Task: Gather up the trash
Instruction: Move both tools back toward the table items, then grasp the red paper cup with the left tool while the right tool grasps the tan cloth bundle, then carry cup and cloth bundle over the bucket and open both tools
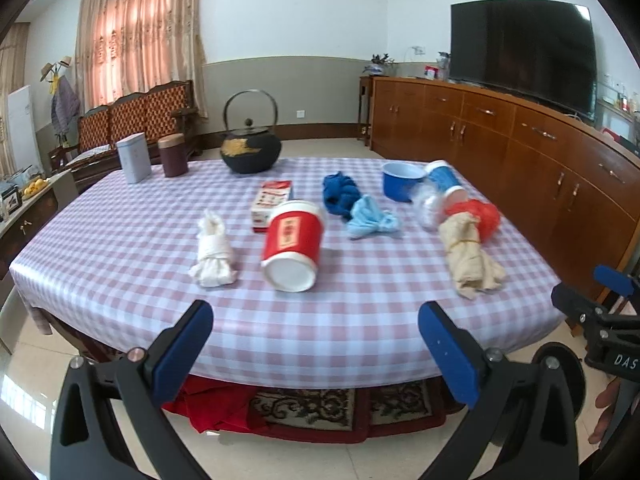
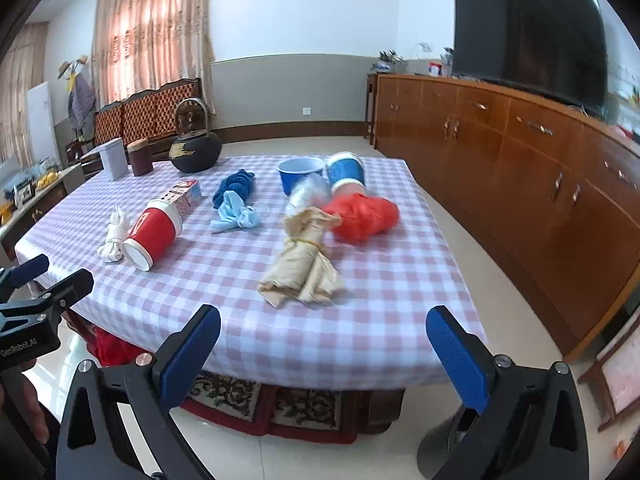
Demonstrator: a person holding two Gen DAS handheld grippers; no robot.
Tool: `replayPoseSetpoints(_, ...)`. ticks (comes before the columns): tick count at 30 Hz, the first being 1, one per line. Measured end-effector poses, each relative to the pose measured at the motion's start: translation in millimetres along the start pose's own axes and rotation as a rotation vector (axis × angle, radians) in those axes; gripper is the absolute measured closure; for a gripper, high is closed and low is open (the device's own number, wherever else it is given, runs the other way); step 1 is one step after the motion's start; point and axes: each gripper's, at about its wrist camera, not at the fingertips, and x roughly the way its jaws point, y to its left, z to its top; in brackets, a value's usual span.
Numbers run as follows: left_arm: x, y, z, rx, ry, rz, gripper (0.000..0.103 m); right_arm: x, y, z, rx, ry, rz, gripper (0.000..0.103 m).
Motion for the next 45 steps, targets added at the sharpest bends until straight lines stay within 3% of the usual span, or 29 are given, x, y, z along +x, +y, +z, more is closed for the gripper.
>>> replayPoseSetpoints(4,15.6,14.1,3.2,-0.013,0.021,0.004,0.0,26.0,10.9,6.6,-0.008,0.031,0.005,0.0)
replayPoseSetpoints(7,30.8,20.7,9.1,-0.012,0.026,0.005,0.001,43.4,14.3,11.6,-0.019,0.051,-0.056,0.0)
replayPoseSetpoints(23,110.3,24.2,21.3,0.0,0.078,0.029,0.012,130.5,14.0,23.6,0.021,0.134,-0.065,0.001)
replayPoseSetpoints(26,116.3,23.6,20.4,0.001,0.087,0.026,0.015,138.0,12.3,19.6,0.035,0.144,-0.063,0.009)
replayPoseSetpoints(28,120.1,20.8,21.0,0.014,0.09,0.031,0.015,143.6,11.5,17.7,0.037,0.159,-0.059,0.021)
replayPoseSetpoints(30,123.0,20.2,21.0,0.013,0.097,0.025,0.026,146.0,10.7,16.4,0.041,0.164,-0.053,0.029)
replayPoseSetpoints(33,124.3,21.6,21.3,0.005,0.102,0.01,0.045,146.1,10.1,15.6,0.04,0.167,-0.038,0.05)
replayPoseSetpoints(35,122.3,22.4,21.8,-0.002,0.093,0.0,0.045,146.4,11.0,15.5,0.031,0.173,-0.024,0.059)
replayPoseSetpoints(36,119.9,22.6,22.4,-0.005,0.085,-0.008,0.045,145.6,11.7,15.7,0.027,0.174,-0.013,0.074)
replayPoseSetpoints(37,116.8,22.2,23.1,-0.005,0.076,-0.011,0.045,144.5,11.7,15.3,0.026,0.173,-0.008,0.079)
replayPoseSetpoints(39,112.1,19.9,25.1,0.0,0.067,-0.019,0.045,138.3,10.5,16.3,0.03,0.156,-0.006,0.084)
replayPoseSetpoints(45,94.9,12.1,28.1,0.019,0.036,-0.03,0.046,118.8,5.6,19.0,0.06,0.117,0.015,0.085)
